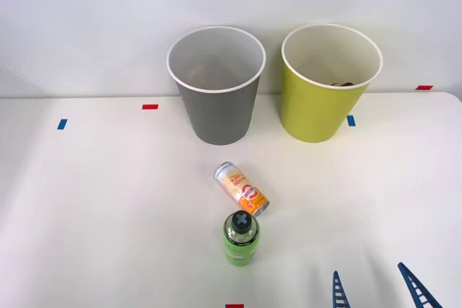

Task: Put cans in the gray bin, plastic bottles in the light green bin

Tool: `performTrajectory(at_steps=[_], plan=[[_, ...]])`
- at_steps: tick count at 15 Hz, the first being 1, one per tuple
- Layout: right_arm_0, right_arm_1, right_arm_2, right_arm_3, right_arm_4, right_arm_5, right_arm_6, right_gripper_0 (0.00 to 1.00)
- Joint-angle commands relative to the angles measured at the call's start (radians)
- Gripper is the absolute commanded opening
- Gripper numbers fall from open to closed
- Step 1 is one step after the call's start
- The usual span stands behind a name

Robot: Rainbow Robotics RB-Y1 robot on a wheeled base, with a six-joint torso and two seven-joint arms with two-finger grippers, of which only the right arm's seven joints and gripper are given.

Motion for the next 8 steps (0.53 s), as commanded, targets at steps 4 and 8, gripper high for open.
performTrajectory(at_steps=[4, 8], plan=[[0.0, 0.0, 0.0, 0.0, 0.0, 0.0, 0.0, 1.0], [0.0, 0.0, 0.0, 0.0, 0.0, 0.0, 0.0, 1.0]])
